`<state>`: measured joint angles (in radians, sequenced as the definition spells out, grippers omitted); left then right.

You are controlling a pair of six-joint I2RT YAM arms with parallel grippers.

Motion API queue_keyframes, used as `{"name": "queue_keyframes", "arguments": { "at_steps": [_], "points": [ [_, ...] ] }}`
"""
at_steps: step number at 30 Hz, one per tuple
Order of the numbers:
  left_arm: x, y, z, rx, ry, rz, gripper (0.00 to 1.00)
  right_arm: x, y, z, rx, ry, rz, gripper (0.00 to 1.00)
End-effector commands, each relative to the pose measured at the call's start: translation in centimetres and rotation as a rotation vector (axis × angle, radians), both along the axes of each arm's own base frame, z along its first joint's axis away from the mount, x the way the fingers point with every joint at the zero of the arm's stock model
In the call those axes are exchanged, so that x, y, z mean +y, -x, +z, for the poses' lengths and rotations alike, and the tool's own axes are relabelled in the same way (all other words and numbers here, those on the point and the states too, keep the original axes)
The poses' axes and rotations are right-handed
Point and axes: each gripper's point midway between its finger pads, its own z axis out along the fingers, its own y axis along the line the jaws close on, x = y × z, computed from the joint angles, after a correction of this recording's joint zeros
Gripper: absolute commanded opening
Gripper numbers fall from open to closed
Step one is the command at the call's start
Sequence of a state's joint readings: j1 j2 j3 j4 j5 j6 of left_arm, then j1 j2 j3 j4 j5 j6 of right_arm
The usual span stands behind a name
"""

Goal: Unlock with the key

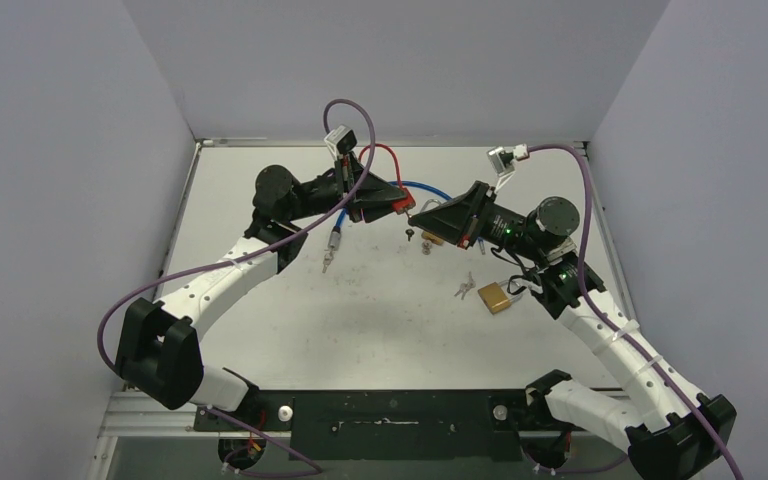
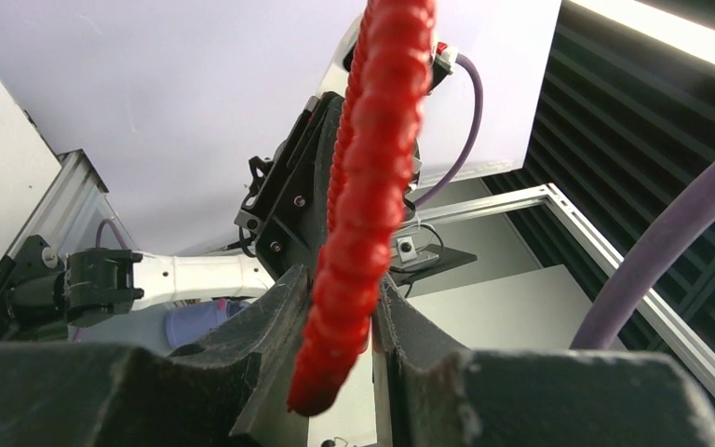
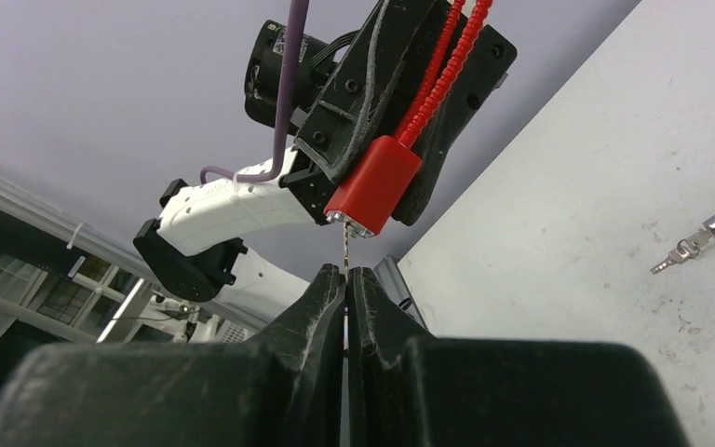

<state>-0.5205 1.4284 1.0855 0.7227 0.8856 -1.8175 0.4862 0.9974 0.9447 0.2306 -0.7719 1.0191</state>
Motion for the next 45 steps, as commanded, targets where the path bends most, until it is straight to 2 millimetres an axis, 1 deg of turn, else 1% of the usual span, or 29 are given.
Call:
{"name": "queue_keyframes", "arguments": {
  "at_steps": [1,4,9,20,26,28,30,34,37,39,42,45],
  "points": [
    [0.7,1.7,2.3,-0.136,0.044,0.0,0.0,-0.3,-0.4,1.7,0.016,-0.045,-0.042,0.0],
    [0.6,1.9,2.3,-0.177,0.035,0.002,0.0,-0.1,-0.7,1.3,0.079,-0.041,-0.041,0.0],
    [0.4,1.9,1.8,-0.216,-0.002,0.008,0.0,0.4,-1.6,-0.1,0.197,-0.028,-0.037,0.0],
    [0.2,2.2,1.0,-0.244,-0.053,0.013,0.0,1.0,-3.6,-1.6,0.295,0.006,-0.08,0.0],
    [0.2,2.6,0.3,-0.284,-0.088,0.004,0.0,1.1,-4.7,-1.8,0.363,0.015,-0.079,0.0],
    [0.2,2.6,-0.2,-0.285,-0.105,0.002,0.0,1.0,-5.0,-1.8,0.37,0.024,-0.081,0.0],
    [0.3,2.6,-0.4,-0.286,-0.109,0.004,0.0,0.7,-5.5,-2.3,0.39,0.042,-0.099,0.0],
    [0.3,2.3,0.3,-0.287,-0.086,0.047,0.0,0.4,-6.4,-2.8,0.406,0.041,-0.132,0.0],
    [-0.2,2.7,0.7,-0.28,-0.061,0.045,0.0,0.4,-7.0,-3.1,0.419,0.039,-0.149,0.0],
    [-0.3,2.6,0.8,-0.238,-0.046,0.053,0.0,0.5,-7.6,-2.5,0.383,0.027,-0.162,0.0],
    [0.2,2.7,2.3,-0.178,0.024,0.05,0.0,0.2,-8.2,-1.2,0.241,0.037,-0.191,0.0],
    [0.5,2.5,3.2,-0.176,0.034,0.051,0.0,-0.2,-7.9,-0.6,0.118,0.08,-0.199,0.0]
  ]
}}
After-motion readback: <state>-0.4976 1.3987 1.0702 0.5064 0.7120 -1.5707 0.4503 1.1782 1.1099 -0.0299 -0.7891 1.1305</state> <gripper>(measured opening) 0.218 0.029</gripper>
